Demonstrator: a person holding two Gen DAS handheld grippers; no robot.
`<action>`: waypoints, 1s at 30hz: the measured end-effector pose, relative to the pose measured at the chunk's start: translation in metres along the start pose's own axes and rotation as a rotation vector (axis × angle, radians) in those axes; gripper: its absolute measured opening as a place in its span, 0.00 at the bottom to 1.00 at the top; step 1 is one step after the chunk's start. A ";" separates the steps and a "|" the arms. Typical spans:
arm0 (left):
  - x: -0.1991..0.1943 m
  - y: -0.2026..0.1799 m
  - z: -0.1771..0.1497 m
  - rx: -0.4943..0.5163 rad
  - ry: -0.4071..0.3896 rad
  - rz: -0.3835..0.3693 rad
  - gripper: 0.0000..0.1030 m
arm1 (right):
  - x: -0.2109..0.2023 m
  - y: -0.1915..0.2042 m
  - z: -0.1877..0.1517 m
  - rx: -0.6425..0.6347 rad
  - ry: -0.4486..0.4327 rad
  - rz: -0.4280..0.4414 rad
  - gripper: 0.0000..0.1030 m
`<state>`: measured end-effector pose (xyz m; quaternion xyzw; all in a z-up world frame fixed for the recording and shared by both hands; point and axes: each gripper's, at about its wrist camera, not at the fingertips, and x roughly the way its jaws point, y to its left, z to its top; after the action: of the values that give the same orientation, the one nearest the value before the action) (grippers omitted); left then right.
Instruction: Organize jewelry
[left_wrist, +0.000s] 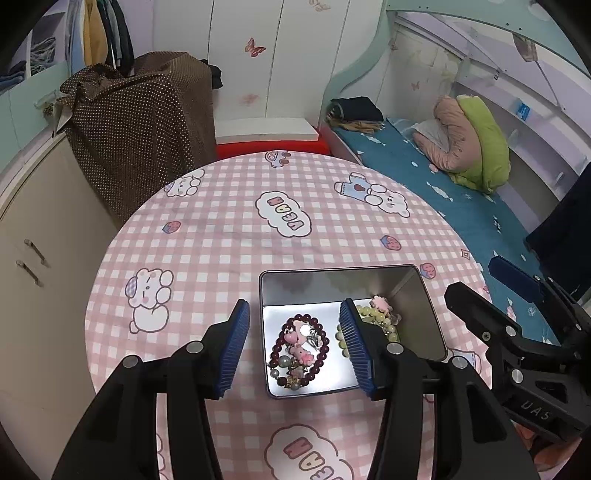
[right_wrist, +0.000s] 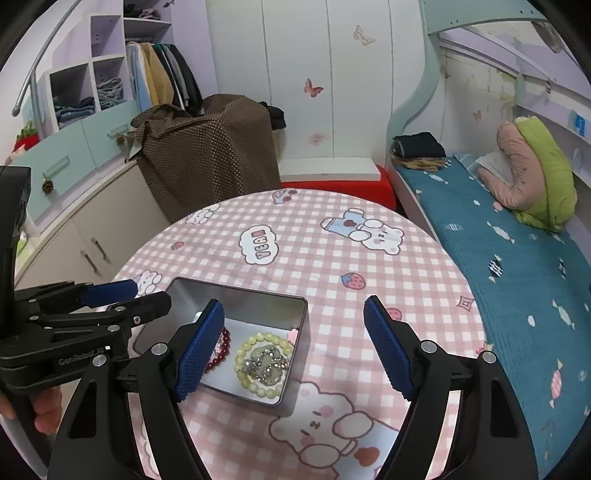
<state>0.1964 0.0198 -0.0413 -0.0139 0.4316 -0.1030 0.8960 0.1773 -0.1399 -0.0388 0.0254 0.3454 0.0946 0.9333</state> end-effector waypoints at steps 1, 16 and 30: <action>0.000 0.000 -0.001 0.000 0.001 0.003 0.48 | 0.001 -0.001 0.000 0.003 0.004 0.002 0.73; -0.025 0.009 -0.009 -0.026 -0.040 0.040 0.62 | -0.030 -0.014 0.000 0.032 -0.036 -0.026 0.76; -0.070 0.002 -0.034 -0.024 -0.111 0.070 0.81 | -0.069 -0.005 -0.016 0.021 -0.071 -0.063 0.83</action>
<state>0.1278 0.0381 -0.0088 -0.0152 0.3828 -0.0656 0.9214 0.1166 -0.1587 -0.0074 0.0275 0.3136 0.0606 0.9472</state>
